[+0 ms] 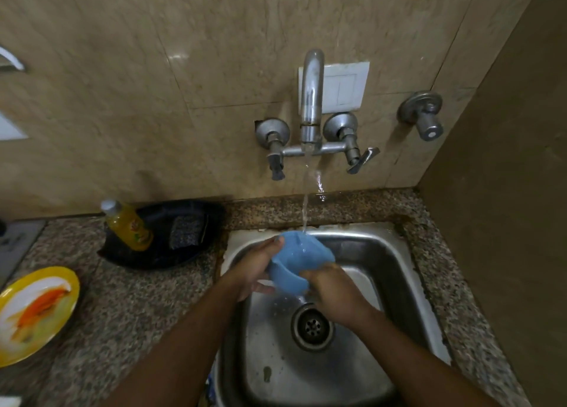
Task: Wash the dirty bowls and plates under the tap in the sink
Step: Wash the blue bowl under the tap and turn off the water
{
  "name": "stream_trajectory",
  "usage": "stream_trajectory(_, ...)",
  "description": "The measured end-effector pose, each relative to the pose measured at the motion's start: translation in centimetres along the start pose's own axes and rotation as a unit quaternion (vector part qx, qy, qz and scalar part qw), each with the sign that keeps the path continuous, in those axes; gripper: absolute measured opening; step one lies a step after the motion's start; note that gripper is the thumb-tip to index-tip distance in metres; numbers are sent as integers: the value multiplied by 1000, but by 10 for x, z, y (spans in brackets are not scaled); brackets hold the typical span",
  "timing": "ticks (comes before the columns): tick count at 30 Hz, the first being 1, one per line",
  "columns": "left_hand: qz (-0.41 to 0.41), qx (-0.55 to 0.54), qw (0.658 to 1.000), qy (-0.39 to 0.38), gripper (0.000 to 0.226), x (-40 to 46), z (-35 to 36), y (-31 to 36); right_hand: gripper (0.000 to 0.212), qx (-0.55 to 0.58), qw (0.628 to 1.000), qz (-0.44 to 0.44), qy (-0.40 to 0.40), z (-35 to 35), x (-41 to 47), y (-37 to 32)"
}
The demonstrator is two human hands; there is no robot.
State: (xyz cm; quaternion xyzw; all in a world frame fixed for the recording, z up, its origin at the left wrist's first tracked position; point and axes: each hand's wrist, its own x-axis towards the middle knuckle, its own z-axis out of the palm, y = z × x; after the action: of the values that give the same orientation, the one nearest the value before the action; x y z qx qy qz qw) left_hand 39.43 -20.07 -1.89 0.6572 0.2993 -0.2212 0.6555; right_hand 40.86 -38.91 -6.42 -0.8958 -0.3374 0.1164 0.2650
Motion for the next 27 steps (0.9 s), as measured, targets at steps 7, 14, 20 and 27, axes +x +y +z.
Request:
stream_trajectory(7, -45, 93, 992, 73, 65, -4, -9, 9, 58, 718, 656, 233, -10, -15, 2, -12)
stream_trajectory(14, -18, 168, 978, 125, 63, 4, -15, 15, 42, 781, 579, 232, -31, -16, 6, -9)
stream_trajectory(20, -79, 98, 990, 58, 79, 1, -15, 16, 42, 578, 794, 178, 51, -17, 17, -18)
stream_trajectory(27, -19, -49, 998, 27, 56, 14, 19, 8, 19, -86, 992, -82, 44, -18, 14, -10)
